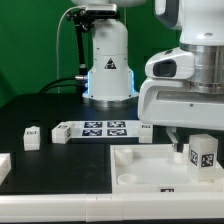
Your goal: Assemble one leg
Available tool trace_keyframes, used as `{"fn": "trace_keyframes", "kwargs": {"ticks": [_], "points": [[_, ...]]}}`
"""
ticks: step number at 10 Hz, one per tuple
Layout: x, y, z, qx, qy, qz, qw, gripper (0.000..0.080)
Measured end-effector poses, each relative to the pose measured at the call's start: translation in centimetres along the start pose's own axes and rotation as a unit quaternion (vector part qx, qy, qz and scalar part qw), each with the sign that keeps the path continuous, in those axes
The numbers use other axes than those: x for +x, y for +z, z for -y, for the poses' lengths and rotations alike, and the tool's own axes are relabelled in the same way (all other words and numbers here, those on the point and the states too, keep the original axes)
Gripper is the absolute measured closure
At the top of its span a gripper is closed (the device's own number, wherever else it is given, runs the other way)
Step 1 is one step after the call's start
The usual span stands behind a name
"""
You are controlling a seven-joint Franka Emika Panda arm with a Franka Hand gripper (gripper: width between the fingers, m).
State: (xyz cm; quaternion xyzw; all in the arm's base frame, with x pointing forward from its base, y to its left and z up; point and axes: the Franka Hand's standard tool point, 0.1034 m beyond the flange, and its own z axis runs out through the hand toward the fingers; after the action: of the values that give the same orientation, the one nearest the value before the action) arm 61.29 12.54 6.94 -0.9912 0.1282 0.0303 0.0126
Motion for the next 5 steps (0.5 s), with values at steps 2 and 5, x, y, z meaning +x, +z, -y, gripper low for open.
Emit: {"fn": "trace_keyframes", "kwargs": {"ticks": [2, 5], "points": [[0.05, 0.00, -0.13, -0.002, -0.093, -0.001, 0.996, 0.0150], [0.14, 0.00, -0.31, -0.004, -0.198, -0.001, 0.980, 0.0150]]}}
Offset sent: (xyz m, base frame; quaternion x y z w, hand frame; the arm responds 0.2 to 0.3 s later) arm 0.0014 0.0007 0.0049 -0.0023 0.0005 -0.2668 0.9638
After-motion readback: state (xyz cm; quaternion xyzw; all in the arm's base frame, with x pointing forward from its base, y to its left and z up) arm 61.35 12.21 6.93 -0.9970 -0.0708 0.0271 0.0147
